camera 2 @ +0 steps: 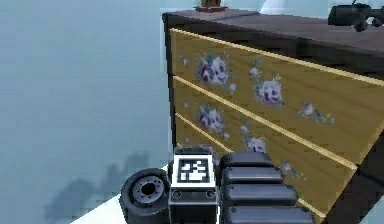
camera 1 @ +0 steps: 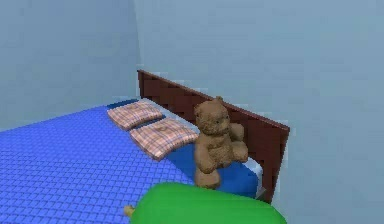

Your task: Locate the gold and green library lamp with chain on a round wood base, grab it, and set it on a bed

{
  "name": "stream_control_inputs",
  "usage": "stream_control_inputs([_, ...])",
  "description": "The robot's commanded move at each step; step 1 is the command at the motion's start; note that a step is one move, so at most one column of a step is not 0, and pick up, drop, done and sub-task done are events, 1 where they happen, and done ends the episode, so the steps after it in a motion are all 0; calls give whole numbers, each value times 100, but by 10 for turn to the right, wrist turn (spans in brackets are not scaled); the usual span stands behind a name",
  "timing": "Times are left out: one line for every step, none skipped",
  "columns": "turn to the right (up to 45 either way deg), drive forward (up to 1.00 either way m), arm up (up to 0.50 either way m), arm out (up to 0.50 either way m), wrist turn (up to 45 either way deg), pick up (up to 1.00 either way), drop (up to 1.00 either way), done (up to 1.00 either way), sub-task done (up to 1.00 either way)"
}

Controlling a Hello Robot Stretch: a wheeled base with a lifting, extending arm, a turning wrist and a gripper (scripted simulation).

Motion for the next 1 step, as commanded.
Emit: stream_control_inputs([30,0,0,0,0,0,0,0,0])
